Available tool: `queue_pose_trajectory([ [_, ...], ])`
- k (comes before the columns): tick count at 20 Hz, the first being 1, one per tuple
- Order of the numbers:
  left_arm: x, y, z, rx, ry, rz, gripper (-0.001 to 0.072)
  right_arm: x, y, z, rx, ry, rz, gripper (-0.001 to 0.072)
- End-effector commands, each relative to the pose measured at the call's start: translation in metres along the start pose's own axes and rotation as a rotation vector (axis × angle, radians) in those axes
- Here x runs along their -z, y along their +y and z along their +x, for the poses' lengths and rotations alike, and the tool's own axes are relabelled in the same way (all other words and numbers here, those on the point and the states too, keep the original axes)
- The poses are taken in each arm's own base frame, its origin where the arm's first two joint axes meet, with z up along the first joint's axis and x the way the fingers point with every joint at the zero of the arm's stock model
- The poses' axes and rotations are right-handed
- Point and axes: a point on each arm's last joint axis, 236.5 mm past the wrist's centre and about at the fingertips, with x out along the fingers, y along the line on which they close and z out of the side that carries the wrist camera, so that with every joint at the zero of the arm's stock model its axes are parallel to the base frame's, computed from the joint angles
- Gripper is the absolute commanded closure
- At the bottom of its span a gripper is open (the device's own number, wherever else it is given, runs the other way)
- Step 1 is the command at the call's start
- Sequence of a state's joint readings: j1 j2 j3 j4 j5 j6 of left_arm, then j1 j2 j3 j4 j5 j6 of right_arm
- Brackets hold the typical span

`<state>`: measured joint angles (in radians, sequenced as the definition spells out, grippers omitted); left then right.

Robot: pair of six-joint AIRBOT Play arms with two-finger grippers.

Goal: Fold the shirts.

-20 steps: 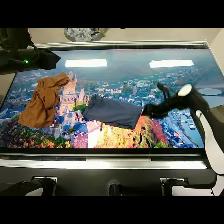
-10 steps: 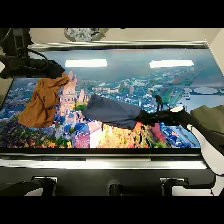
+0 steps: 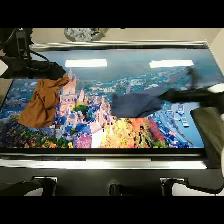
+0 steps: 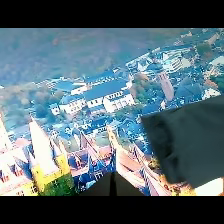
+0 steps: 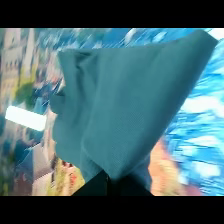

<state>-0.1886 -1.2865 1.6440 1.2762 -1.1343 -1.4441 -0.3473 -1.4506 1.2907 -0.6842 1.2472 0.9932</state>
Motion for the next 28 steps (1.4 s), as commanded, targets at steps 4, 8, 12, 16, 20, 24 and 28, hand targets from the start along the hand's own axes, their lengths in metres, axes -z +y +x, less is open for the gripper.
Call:
queue_pose_trajectory([
  [4,0.001,0.0,0.001,0.0,0.003,0.0,0.0686,-0.041,-0.073,-0.202,0.311,-0.194,0.107,0.0671],
  [8,0.001,0.0,0.001,0.001,0.002,-0.001,0.0685,-0.035,-0.098,-0.279,0.415,-0.307,0.184,0.0671],
  [12,0.001,0.0,0.001,0.001,0.002,-0.001,0.0685,-0.016,-0.113,-0.317,0.461,-0.349,0.263,0.0671],
  [16,0.001,0.0,0.001,0.001,0.003,-0.001,0.0686,0.002,-0.127,-0.358,0.528,-0.424,0.334,0.067],
  [20,0.001,0.0,0.001,0.001,0.003,-0.001,0.0685,0.016,-0.14,-0.4,0.608,-0.524,0.395,0.067],
  [24,0.001,0.0,0.001,0.001,0.003,-0.001,0.0686,0.037,-0.15,-0.405,0.66,-0.476,0.437,0.067],
  [28,0.001,0.0,0.001,0.001,0.003,-0.001,0.0686,0.117,-0.169,-0.398,0.784,-0.175,0.576,0.0669],
])
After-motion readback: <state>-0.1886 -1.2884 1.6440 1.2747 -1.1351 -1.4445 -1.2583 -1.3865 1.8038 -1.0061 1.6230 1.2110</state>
